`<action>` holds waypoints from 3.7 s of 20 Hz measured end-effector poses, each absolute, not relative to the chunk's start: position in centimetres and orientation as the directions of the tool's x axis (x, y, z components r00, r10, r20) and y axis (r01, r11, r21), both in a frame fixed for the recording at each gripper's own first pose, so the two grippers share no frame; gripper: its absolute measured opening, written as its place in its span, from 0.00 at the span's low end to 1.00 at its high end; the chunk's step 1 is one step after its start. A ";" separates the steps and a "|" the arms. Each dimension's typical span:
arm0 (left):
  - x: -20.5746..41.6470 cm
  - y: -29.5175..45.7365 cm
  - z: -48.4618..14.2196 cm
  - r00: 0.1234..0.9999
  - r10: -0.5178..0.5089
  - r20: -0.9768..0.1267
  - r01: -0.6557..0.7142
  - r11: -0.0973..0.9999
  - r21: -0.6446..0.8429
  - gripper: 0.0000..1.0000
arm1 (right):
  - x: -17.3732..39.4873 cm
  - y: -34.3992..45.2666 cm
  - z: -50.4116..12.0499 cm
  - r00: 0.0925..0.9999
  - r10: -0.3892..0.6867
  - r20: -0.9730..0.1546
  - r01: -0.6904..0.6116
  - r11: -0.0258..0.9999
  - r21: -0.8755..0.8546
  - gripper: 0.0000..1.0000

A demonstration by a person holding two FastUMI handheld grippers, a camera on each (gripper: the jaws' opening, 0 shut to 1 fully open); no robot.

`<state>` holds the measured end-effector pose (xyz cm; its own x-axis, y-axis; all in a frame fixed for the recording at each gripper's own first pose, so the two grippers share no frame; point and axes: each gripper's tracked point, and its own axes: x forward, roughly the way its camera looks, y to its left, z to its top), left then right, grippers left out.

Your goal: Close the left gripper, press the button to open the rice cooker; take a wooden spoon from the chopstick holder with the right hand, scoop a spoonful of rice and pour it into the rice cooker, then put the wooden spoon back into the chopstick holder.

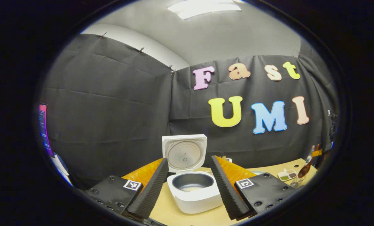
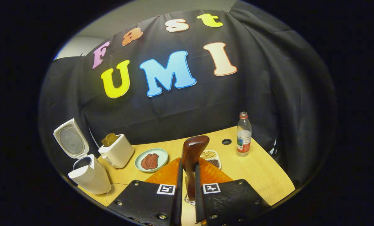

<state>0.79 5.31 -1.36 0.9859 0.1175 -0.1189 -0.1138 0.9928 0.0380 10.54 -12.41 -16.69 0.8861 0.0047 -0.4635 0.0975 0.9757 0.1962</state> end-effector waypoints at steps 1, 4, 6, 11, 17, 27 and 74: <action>1.0 5.4 -1.4 0.986 0.113 -0.119 -0.110 0.993 0.036 0.97 | 10.5 -11.6 -16.3 0.886 0.015 -0.463 0.089 0.975 0.202 0.18; 1.2 6.0 -1.4 0.988 0.101 -0.118 -0.098 0.995 0.032 0.97 | 10.2 -9.2 -15.8 0.889 0.047 -0.455 0.057 0.976 0.212 0.18; 1.2 6.5 -1.7 0.987 0.099 -0.125 -0.095 0.995 0.033 0.97 | 10.0 -7.5 -15.4 0.892 0.070 -0.447 0.034 0.975 0.220 0.17; 1.0 8.3 -2.6 0.985 0.100 -0.144 -0.094 0.995 0.042 0.97 | 9.3 -3.4 -15.9 0.891 0.115 -0.438 -0.010 0.972 0.234 0.18; 1.0 11.3 -3.1 0.980 0.116 -0.160 -0.109 0.993 0.054 0.94 | 8.7 1.0 -18.8 0.870 0.153 -0.469 -0.061 0.977 0.207 0.17; 0.5 15.0 -4.2 0.973 0.146 -0.181 -0.133 0.988 0.083 0.97 | 9.0 2.9 -25.9 0.844 0.072 -0.532 -0.064 0.997 0.033 0.17; 0.1 20.0 -5.0 0.972 0.158 -0.176 -0.157 0.987 0.019 0.94 | 11.3 13.3 -15.5 0.844 0.444 -0.301 0.135 0.367 0.920 0.18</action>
<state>0.14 19.97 -4.99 0.9716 0.1581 -0.1761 -0.1572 0.9874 0.0190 11.27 13.34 -15.46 0.8441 0.4438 -0.3008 0.1350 0.3670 0.9204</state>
